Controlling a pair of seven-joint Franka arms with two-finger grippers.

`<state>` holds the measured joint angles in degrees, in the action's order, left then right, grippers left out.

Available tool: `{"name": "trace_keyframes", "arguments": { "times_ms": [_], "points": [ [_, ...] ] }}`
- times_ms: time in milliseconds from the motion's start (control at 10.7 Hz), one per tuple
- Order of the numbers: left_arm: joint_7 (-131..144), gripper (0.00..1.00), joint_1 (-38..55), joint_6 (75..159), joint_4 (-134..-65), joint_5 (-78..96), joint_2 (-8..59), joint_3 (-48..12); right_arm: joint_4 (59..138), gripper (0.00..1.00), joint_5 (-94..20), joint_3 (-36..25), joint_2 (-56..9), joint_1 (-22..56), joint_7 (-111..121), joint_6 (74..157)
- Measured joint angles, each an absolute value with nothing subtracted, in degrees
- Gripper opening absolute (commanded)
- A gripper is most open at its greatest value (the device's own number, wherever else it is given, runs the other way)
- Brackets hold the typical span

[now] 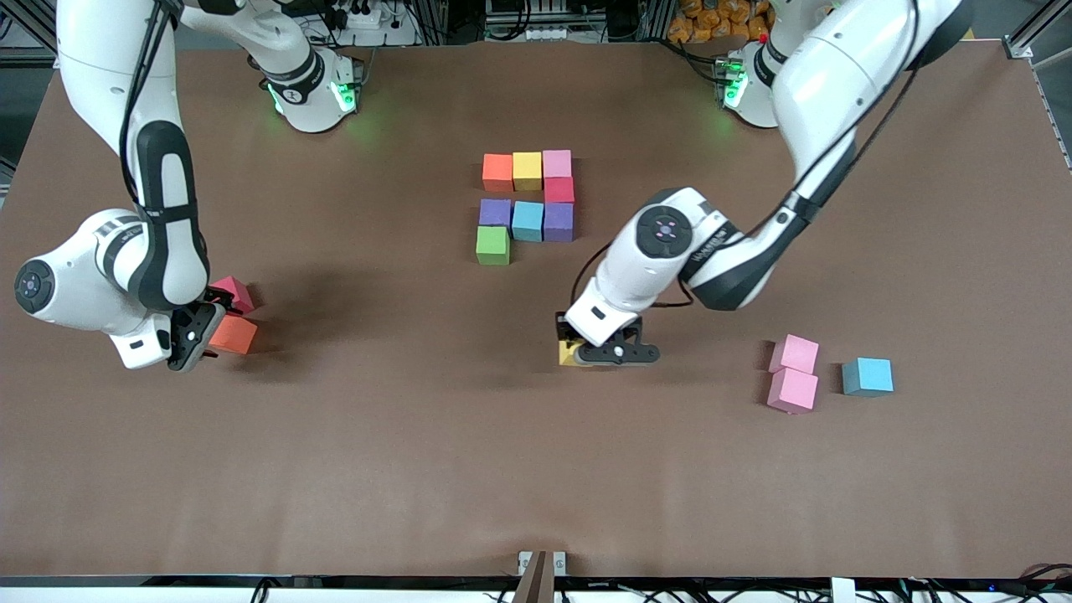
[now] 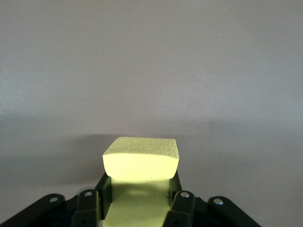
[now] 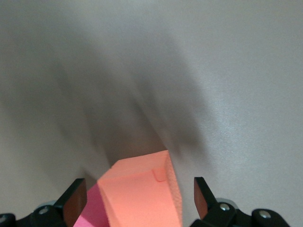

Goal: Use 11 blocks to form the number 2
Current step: 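Lower the yellow cube below green while the right gripper grasps orange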

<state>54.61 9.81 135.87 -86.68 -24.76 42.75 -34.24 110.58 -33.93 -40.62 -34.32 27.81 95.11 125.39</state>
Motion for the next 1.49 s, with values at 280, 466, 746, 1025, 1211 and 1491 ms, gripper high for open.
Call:
{"name": "trace_keyframes", "arguments": {
  "times_ms": [280, 466, 746, 1025, 1211, 1491],
  "points": [
    [63.3, 0.33, 19.8, 135.9, -83.0, -24.7, 44.3, -27.2, 109.9, 1.0, -34.0, -40.4, -36.6, 26.8, 95.7, 126.0],
    [66.4, 0.33, 26.5, 135.9, -81.1, -24.7, 45.1, -21.4, 109.9, 1.0, -34.0, -40.3, -36.6, 26.3, 95.7, 125.8],
    [67.7, 0.34, 31.6, 135.9, -80.1, -24.7, 45.9, -18.0, 109.7, 1.0, -34.1, -40.1, -36.6, 25.9, 95.5, 124.4],
    [69.6, 0.32, 37.3, 135.9, -79.7, -24.7, 46.0, -13.6, 108.1, 1.0, -34.1, -40.1, -36.7, 25.8, 94.6, 116.8],
    [70.6, 0.32, 42.2, 135.9, -79.7, -24.6, 46.2, -10.2, 108.0, 1.0, -34.1, -40.1, -36.7, 25.4, 94.7, 116.4],
    [72.5, 0.32, 45.1, 135.8, -79.7, -24.3, 46.2, -9.2, 108.1, 1.0, -34.1, -40.0, -37.0, 24.6, 96.3, 117.7]
  ]
}}
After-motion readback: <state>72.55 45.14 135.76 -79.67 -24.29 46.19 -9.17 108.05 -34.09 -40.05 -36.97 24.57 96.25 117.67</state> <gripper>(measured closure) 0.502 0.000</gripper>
